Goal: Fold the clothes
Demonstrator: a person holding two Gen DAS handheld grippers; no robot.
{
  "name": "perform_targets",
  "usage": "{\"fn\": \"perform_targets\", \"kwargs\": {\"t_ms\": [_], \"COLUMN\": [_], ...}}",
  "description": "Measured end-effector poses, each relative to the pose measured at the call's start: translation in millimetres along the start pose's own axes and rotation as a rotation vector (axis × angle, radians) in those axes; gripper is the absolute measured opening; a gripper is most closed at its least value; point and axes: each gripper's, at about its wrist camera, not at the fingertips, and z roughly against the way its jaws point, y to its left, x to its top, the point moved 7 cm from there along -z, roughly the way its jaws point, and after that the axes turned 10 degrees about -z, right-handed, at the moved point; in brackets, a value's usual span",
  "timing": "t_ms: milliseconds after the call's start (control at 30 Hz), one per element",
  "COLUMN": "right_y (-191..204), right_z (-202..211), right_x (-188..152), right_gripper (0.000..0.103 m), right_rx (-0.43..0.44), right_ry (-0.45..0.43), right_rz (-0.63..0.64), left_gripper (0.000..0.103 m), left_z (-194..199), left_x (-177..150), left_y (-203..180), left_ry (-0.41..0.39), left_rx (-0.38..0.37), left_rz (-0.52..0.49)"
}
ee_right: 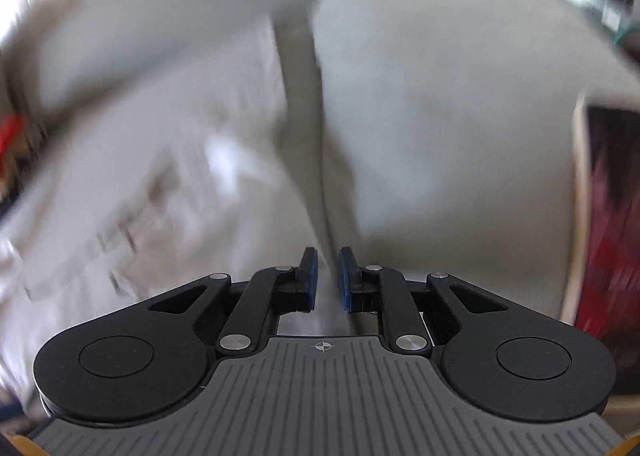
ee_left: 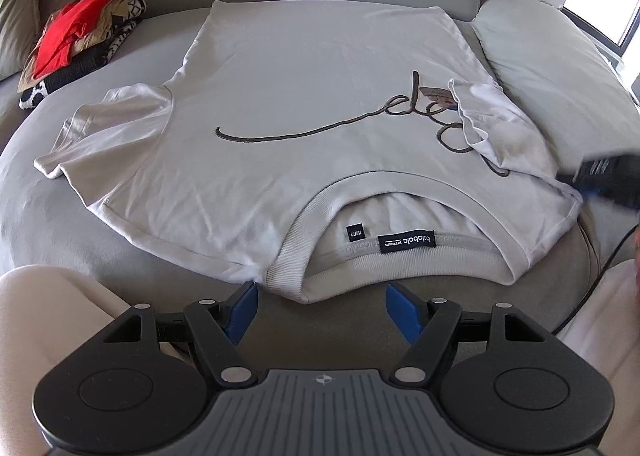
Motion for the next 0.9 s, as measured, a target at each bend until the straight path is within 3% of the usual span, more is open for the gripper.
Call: {"fn": "perform_targets", "kwargs": {"t_ms": [100,233,433,533,600,733,800,900], "right_y": [0,17,46,45,50,63,64,60], "right_z": [14,12,-35,-57,-60,-63,-64,-48], "right_x": [4,27,54,57,59,64,68,71], "right_gripper": [0.018,0.018,0.018,0.019,0.02,0.027,0.038,0.043], "right_rx": [-0.034,0.046,0.099,0.102,0.111,0.146,0.137,0.153], "right_ry": [-0.001,-0.113,-0.061,0.005,-0.021,-0.057,-0.037,-0.07], "right_rz": [0.0,-0.027,-0.077,-0.163,-0.134,-0.055,-0.072,-0.123], "left_gripper": [0.07,0.07,0.07,0.072,0.073,0.073,0.073,0.073], "left_z": [1,-4,-8,-11,-12,-12,-10,-5], "left_x": [1,3,5,5,6,9,10,13], "left_y": [2,2,1,2,3,1,0,2], "left_ry": [-0.001,0.015,0.028,0.034,0.037,0.036,0.033,0.022], "left_rx": [0.01,0.016,0.024,0.03,0.033,0.039,0.038,0.039], "left_rz": [0.001,0.004,-0.015,-0.013,-0.013,-0.027,-0.035,-0.034]}}
